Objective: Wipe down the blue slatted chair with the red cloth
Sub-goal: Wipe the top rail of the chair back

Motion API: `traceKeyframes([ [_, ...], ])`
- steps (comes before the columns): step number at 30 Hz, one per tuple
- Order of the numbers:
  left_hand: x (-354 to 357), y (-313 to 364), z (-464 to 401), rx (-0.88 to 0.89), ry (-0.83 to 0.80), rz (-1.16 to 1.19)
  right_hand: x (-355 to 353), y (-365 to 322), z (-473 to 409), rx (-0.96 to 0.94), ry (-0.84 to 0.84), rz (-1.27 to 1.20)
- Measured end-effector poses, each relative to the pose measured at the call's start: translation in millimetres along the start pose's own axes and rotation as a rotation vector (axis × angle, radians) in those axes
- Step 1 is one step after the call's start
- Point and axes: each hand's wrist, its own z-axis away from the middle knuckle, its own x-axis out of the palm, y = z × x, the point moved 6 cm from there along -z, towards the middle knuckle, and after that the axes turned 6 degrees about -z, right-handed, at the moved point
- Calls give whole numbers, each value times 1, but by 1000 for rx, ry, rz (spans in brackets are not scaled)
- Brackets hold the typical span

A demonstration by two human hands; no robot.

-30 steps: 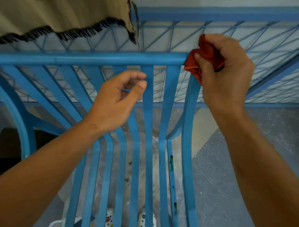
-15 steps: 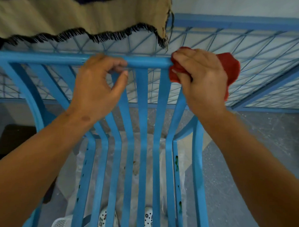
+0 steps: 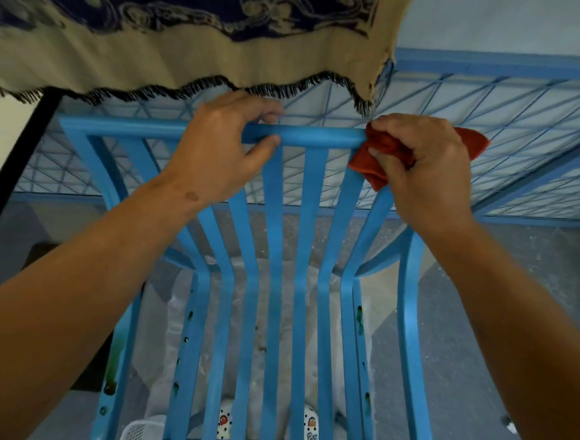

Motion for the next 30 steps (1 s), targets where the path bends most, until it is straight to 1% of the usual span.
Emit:
traceKeyframes([
  [2, -9, -3, 3, 6, -33, 23, 9, -7, -3, 15, 0, -2],
  [5, -24, -14, 13, 6, -56, 15, 27, -17, -7, 45, -47, -26],
  [7, -36, -32, 23, -24, -66, -20, 35, -25, -9, 74, -69, -67],
  [10, -51, -60, 34, -58, -73, -73, 35, -40, -8, 54, -58, -88],
  [13, -64, -84, 41, -73, -81, -120, 46, -66, 2, -43, -71, -93],
  [16, -68, -102, 45, -100, -62, -101, 65, -88, 10, -167, -27, -43],
  [21, -71, -115, 49, -120, 7, -58, 102, -95, -3, -160, 37, 8],
  [30, -72, -115, 50, -113, 36, -25, 155, -140, -33, -330, 22, 82],
])
